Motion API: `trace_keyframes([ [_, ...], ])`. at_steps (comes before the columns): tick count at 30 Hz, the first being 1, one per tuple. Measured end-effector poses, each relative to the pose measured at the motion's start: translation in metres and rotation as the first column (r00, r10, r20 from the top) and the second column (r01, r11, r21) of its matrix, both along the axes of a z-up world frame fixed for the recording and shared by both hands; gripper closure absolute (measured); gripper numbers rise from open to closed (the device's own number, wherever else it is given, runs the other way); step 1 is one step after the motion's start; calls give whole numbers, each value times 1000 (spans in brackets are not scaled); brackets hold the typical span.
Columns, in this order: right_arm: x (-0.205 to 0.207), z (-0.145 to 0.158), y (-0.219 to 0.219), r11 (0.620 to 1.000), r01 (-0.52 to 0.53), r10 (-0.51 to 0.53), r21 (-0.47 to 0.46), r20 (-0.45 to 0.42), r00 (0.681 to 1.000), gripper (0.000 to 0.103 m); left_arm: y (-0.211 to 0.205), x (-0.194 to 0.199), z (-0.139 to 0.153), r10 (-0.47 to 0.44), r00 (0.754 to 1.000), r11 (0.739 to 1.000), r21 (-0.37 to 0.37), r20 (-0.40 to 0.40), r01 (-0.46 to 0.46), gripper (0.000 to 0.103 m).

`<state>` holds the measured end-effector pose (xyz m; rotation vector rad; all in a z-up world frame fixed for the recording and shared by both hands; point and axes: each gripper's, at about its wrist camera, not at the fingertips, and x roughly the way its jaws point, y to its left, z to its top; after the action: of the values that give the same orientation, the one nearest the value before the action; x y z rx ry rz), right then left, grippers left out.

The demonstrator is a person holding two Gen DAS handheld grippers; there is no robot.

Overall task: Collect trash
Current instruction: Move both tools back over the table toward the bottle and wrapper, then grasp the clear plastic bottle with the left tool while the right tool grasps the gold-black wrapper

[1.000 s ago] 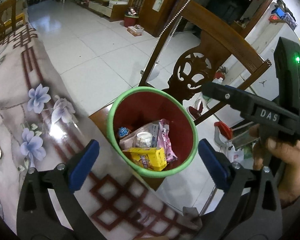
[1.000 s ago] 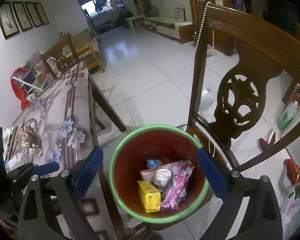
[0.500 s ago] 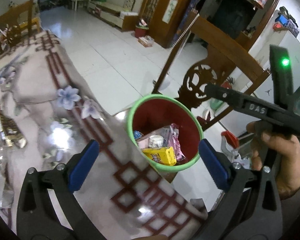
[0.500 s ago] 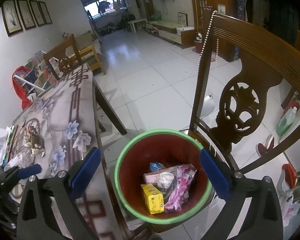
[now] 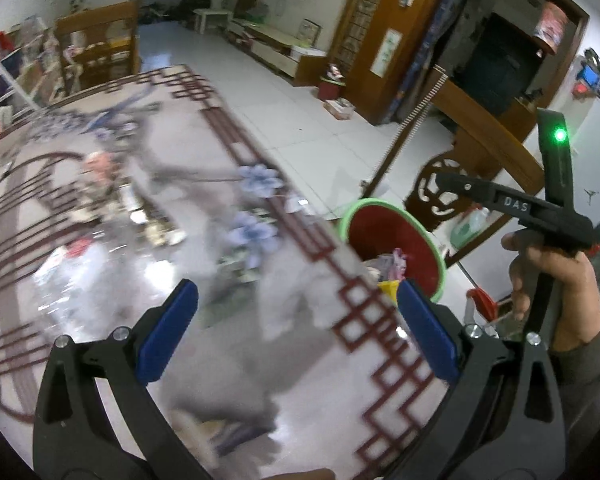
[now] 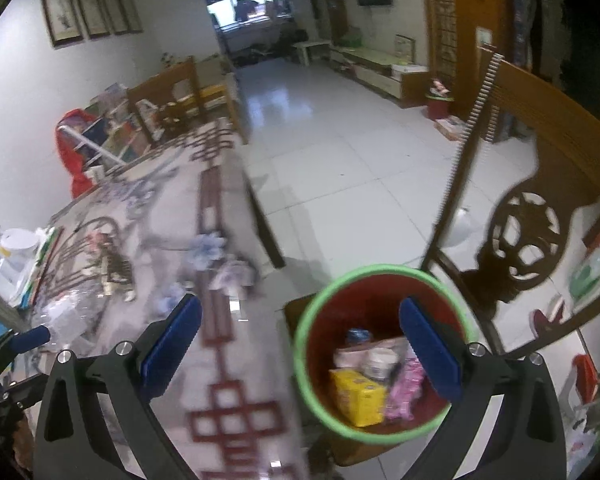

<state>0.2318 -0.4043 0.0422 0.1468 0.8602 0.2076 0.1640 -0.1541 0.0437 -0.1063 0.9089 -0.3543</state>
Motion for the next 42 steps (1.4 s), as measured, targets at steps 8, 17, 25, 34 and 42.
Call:
trace_keyframes([
  [8, -8, -11, 115, 967, -250, 248, -53, -27, 968, 7, 82, -21, 0, 140, 990, 990, 8, 17, -140, 6],
  [17, -4, -28, 180, 934, -352, 347, -59, -74, 935, 7, 136, -24, -19, 236, 972, 971, 44, 2, -236, 6],
  [25, 12, -34, 202, 922, -382, 375, -67, -100, 922, 7, 137, -13, -34, 195, 981, 977, 83, 7, -195, 6],
  [34, 46, -47, 231, 917, -398, 392, -25, -133, 910, 7, 130, 12, -50, 163, 987, 978, 130, 13, -163, 6],
  [42, 83, -66, 261, 915, -402, 402, 35, -154, 903, 8, 122, 23, -59, 142, 990, 976, 162, 23, -144, 8],
])
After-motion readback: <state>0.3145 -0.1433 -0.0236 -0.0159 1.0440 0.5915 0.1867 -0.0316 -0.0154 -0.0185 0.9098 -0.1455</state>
